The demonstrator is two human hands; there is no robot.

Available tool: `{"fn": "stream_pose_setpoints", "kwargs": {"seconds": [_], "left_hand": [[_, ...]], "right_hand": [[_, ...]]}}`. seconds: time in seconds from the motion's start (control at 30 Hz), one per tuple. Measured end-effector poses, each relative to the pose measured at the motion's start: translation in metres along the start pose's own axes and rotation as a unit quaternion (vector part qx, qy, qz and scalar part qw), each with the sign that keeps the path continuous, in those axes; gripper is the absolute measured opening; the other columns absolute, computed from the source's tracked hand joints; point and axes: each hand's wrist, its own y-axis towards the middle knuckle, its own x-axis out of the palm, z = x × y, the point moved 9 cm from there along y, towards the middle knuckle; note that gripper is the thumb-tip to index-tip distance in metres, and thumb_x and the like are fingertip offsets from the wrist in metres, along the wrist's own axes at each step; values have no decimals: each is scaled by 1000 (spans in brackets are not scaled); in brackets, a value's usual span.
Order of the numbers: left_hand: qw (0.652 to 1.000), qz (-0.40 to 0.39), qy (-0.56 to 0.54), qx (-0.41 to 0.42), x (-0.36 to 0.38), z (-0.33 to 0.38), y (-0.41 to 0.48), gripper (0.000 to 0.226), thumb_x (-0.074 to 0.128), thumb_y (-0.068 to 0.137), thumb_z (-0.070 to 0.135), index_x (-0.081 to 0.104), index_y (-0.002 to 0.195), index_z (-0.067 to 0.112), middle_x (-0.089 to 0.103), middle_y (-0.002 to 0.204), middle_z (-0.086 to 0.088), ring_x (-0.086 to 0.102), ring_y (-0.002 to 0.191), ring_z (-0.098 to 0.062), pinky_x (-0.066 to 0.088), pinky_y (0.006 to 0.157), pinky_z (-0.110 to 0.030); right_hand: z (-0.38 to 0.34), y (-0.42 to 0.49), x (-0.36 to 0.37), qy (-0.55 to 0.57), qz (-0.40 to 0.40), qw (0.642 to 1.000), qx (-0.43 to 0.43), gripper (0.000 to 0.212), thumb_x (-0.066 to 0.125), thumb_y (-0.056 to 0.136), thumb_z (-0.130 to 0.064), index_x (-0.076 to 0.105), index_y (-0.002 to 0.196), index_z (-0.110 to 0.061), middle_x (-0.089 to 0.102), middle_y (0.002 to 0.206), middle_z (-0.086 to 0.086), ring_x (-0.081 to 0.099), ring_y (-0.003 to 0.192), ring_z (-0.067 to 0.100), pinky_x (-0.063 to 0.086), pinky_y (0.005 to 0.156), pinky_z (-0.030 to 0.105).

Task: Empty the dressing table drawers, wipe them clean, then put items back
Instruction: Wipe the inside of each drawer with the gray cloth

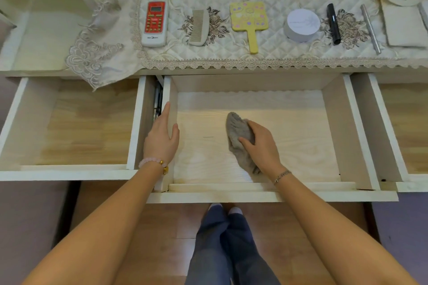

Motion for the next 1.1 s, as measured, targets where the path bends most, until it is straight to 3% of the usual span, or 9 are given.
{"fn": "stream_pose_setpoints", "kwargs": {"seconds": [0.07, 0.13, 0.23, 0.4, 0.6, 0.73, 0.87, 0.97, 1.1], "left_hand": [[1000, 2, -3, -4, 0, -1, 0, 57, 38, 98, 29, 12, 149, 35, 28, 153, 3, 36, 134, -21, 37, 99, -35], [1000, 2, 0, -5, -1, -1, 0, 57, 38, 98, 29, 12, 149, 35, 28, 153, 3, 37, 133, -21, 38, 99, -35], [1000, -2, 5, -7, -1, -1, 1, 57, 37, 98, 29, 12, 149, 34, 28, 153, 3, 37, 133, -22, 37, 99, -36], [1000, -12, 11, -10, -1, 1, 1, 57, 36, 98, 29, 10, 149, 34, 30, 152, 1, 40, 131, -24, 40, 96, -39], [999, -27, 24, -13, 0, 2, 0, 59, 36, 98, 29, 6, 149, 35, 26, 153, 0, 39, 131, -25, 41, 94, -40], [997, -65, 45, -10, 2, 6, -1, 63, 38, 98, 31, 1, 150, 32, 20, 155, -1, 43, 125, -29, 43, 90, -41], [994, -55, 90, -1, -4, 19, -8, 64, 43, 96, 32, 11, 150, 20, 12, 157, -8, 22, 140, -28, 28, 110, -42], [988, -32, 140, 64, -1, 57, -23, 61, 44, 95, 34, 24, 147, 11, 23, 153, -13, 21, 141, -29, 19, 115, -41], [984, -61, 120, 121, 32, 121, -51, 65, 37, 89, 42, 33, 143, 8, 38, 146, -12, 34, 135, -27, 26, 111, -37]], "right_hand": [[5, 0, -1, -34, 15, 999, 29, 58, 60, 86, -41, 43, 137, -19, 52, 130, 2, 48, 117, 22, 44, 95, 37], [12, -1, 6, -39, -3, 996, 75, 62, 62, 84, -43, 42, 137, -17, 49, 130, 6, 46, 116, 25, 43, 95, 41], [4, -4, 19, 49, -41, 991, 117, 64, 71, 78, -36, 45, 131, -11, 53, 122, 7, 50, 112, 24, 45, 93, 41], [-16, -8, 32, 101, -73, 982, 143, 45, 74, 75, -27, 59, 112, -7, 63, 101, 3, 57, 84, 14, 43, 62, 18], [-8, -18, 17, 208, -69, 957, 191, 37, 75, 76, -27, 56, 106, -14, 63, 106, 5, 62, 91, 20, 53, 80, 37], [-6, -29, -16, 310, -34, 926, 214, 36, 74, 79, -19, 56, 109, -11, 66, 106, 9, 64, 89, 18, 54, 69, 26], [-5, -40, -68, 358, 7, 913, 196, 36, 71, 81, -16, 55, 112, -12, 67, 104, 8, 65, 92, 19, 56, 74, 29], [4, -50, -108, 388, 33, 901, 189, 36, 71, 81, -16, 55, 113, -13, 68, 104, 6, 66, 93, 20, 56, 76, 32], [29, -65, -158, 405, 42, 897, 173, 31, 71, 81, -16, 56, 107, -19, 68, 102, 3, 67, 90, 15, 56, 73, 28]]}}
